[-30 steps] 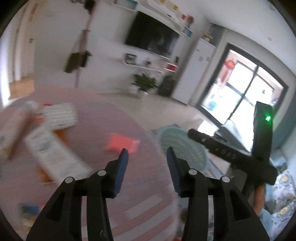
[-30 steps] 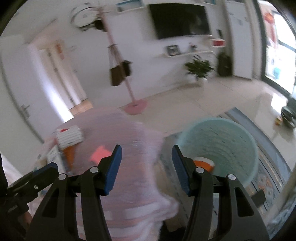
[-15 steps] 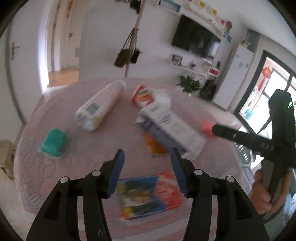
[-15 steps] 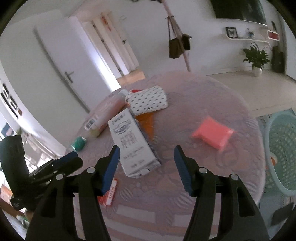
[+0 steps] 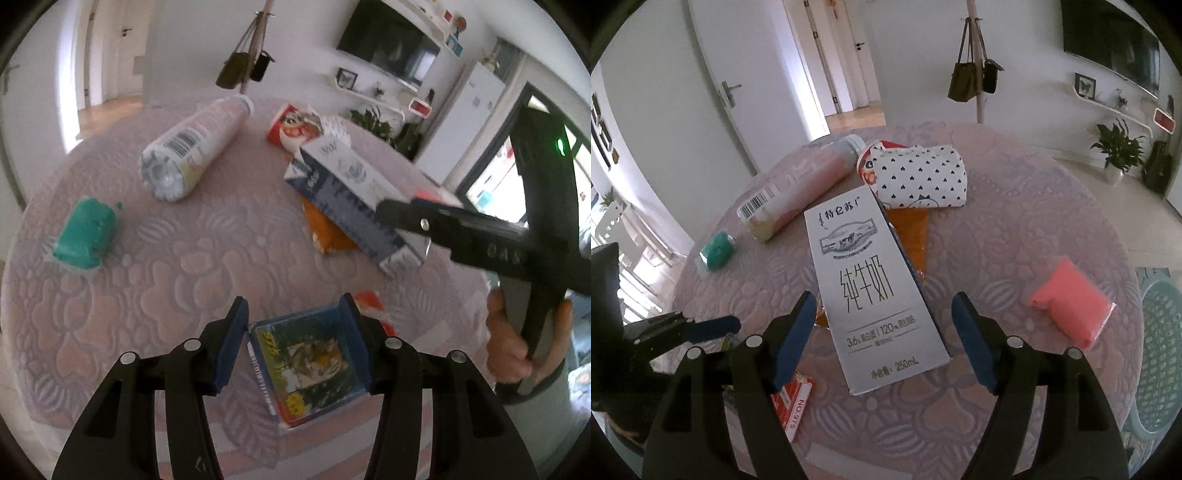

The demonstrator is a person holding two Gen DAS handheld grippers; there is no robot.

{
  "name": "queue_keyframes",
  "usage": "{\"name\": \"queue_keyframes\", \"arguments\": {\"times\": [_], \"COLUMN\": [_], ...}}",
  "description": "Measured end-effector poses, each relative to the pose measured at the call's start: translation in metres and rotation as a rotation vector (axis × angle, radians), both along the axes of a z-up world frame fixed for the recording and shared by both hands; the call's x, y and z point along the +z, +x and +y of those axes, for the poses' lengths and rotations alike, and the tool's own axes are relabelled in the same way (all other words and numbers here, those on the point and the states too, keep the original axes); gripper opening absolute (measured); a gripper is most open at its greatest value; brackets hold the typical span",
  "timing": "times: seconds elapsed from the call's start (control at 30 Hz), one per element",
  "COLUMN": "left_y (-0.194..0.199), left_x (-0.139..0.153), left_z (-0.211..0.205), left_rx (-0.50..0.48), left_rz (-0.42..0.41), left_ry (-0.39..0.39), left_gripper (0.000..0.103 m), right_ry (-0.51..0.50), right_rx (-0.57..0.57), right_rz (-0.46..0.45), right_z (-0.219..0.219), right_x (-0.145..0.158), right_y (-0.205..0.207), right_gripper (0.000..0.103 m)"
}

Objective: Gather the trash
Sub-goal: 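Grasp the tiger-print card box with the left tool while the right tool grasps another milk carton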

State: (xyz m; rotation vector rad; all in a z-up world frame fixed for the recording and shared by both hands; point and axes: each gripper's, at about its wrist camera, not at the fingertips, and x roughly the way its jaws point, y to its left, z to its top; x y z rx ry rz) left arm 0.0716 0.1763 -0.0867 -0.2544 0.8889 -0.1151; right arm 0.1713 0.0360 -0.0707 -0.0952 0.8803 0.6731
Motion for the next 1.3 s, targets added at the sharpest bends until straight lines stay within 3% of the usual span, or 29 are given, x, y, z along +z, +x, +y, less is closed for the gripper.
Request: {"name": "queue_keyframes", "arguments": {"times": [0.17,0.23,0.3,0.37,0.43,0.6,0.77,0.9,1.03,1.13,1.3], "left_y": [-0.015,-0.024,-0.032,-0.04,-0.044,-0.042,-0.034,-0.035,-0.04,-0.046,-0.046], "left_x": [0.0,0.0,0.001,0.003,0.004,0.003,-0.008,-0.007,-0.002,0.005,0.019], "left_z": [-0.01,-0.016,-0.022,-0.032,-0.041,-0.076,-0.087,-0.087,-0.083,-0.073,-0.058], "left_rx": [-0.055,-0.093,-0.127,-0.174,-0.208,-0.279,-0.247,-0.204,-0.176,-0.141,-0.073], "left_rz": [0.017,0.022,0.023,0.024,0.018,0.023,0.065,0.047,0.032,0.006,-0.029], "left_ry": [0.006,-0.005,-0.007,0.002,0.038,0.136,0.182,0.216,0.18,0.165,0.13], "left_gripper": [0.049,0.049,0.052,0.062,0.069,0.073,0.072,0.063,0.061,0.06,0.06], "right_ry": [-0.019,-0.031,-0.041,-0.053,-0.048,-0.034,-0.047,-0.07,-0.098,-0.14,-0.17], "right_rx": [0.001,0.006,0.003,-0.017,-0.037,-0.115,-0.142,-0.12,-0.108,-0.109,-0.098], "right_rz": [-0.011,-0.022,-0.027,-0.031,-0.025,0.005,0.009,0.018,0.002,-0.027,-0.039], "right_z": [0.004,0.004,0.001,-0.006,-0.014,-0.043,-0.066,-0.074,-0.068,-0.06,-0.048], "right_x": [-0.003,-0.002,-0.001,-0.001,-0.002,-0.001,0.003,0.001,-0.002,-0.003,-0.01], "right_y": [0.001,-0.001,-0.005,-0.008,-0.011,-0.02,-0.033,-0.042,-0.046,-0.046,-0.042], "right_gripper": [0.071,0.062,0.06,0.059,0.059,0.058,0.058,0.059,0.061,0.07,0.07]}}
